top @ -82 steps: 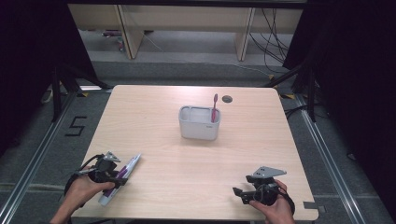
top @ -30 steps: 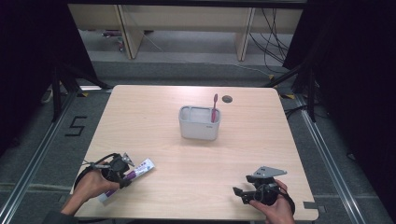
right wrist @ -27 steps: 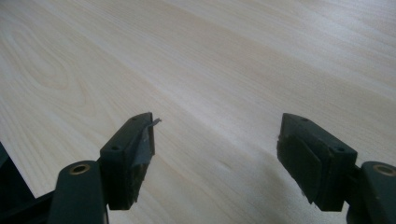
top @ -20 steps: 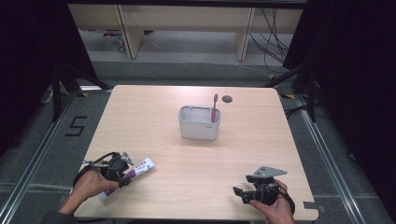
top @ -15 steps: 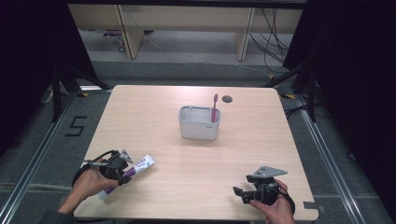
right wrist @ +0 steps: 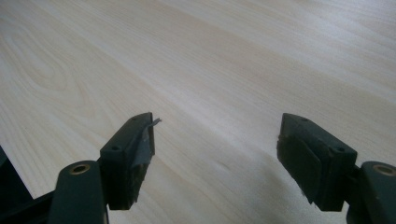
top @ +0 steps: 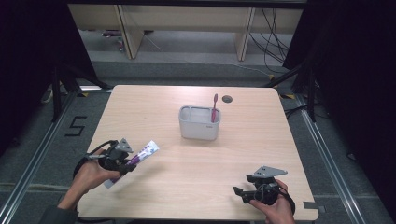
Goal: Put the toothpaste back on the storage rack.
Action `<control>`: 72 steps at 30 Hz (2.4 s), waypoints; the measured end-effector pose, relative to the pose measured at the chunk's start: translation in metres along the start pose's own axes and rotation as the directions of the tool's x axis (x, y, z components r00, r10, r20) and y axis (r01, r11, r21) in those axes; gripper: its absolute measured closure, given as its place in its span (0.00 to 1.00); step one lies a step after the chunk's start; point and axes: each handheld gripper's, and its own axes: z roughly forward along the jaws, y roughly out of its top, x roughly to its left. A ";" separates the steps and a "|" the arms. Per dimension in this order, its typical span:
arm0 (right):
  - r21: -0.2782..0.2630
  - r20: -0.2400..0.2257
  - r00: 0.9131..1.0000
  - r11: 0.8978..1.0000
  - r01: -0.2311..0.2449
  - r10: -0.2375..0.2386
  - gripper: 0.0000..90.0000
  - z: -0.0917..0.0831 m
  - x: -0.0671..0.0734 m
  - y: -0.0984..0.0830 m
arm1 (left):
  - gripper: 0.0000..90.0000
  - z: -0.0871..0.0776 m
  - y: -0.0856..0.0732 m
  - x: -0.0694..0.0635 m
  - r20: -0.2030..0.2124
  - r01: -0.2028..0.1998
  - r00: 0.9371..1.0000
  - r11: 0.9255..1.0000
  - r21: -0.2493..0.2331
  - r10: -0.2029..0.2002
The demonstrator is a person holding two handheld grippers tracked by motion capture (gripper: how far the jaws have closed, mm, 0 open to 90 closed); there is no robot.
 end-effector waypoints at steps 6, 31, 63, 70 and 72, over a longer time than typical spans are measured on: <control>-0.001 0.001 1.000 1.000 0.008 -0.008 0.32 0.000 0.000 0.000 | 0.83 -0.008 0.023 0.005 -0.007 0.019 1.000 0.994 -0.111 -0.020; 0.007 -0.006 1.000 1.000 -0.010 0.010 0.32 0.000 -0.001 -0.001 | 0.83 0.006 0.089 0.001 -0.016 0.132 0.987 0.857 -0.499 -0.162; 0.004 -0.009 1.000 1.000 0.000 0.000 0.32 0.000 -0.004 -0.002 | 0.83 0.028 0.169 -0.008 0.007 0.188 0.969 0.722 -0.666 -0.245; 0.004 -0.009 1.000 1.000 0.002 -0.002 0.32 0.000 -0.005 -0.002 | 0.83 0.031 0.188 -0.014 0.015 0.184 0.972 0.711 -0.679 -0.236; 0.007 -0.012 1.000 1.000 -0.003 0.003 0.32 0.000 -0.004 -0.002 | 0.83 0.032 0.192 -0.014 0.018 0.183 0.972 0.708 -0.682 -0.234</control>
